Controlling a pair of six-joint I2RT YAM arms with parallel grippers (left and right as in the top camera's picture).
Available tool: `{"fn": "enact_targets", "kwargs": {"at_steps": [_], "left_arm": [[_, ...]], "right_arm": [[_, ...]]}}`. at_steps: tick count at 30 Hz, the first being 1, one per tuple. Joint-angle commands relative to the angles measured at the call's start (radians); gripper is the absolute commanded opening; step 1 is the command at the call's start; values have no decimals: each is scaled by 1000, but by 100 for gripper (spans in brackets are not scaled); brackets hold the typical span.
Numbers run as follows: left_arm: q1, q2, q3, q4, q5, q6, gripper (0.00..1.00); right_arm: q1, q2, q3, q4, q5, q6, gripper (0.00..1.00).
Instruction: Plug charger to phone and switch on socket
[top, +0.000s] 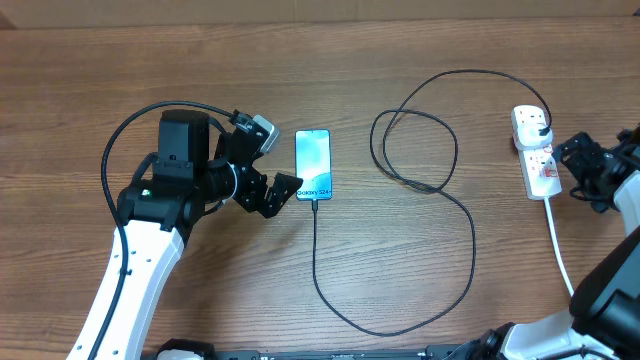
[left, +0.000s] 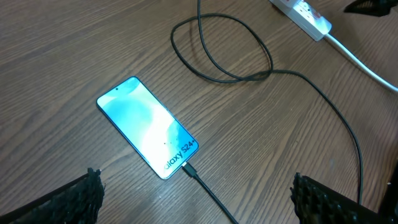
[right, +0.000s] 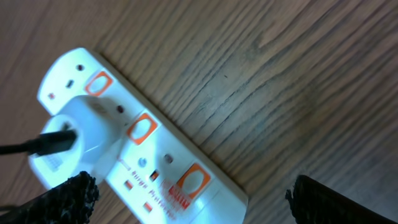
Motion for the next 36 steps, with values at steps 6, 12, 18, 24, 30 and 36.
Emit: {"fn": "enact_targets", "kwargs": {"at_steps": [6,12,18,24,30,36], "left_arm": [[-5,5,0,3,18,30,100],[-5,5,0,4,18,30,100],[-5,5,0,4,18,30,100],[-5,5,0,4,18,30,100],[-5,5,0,4,18,30,100],[-5,5,0,4,18,30,100]], "right_arm": [[-3,64,0,66,-26,-11,100],[-3,82,0,88,-26,-14,100],[-3,103,0,100,-25,-15,100],[-3,104,0,112,-21,-15,100],[-3,104,0,119,-10,-33,100],[-3,111,0,133,-10,-33,100]]}}
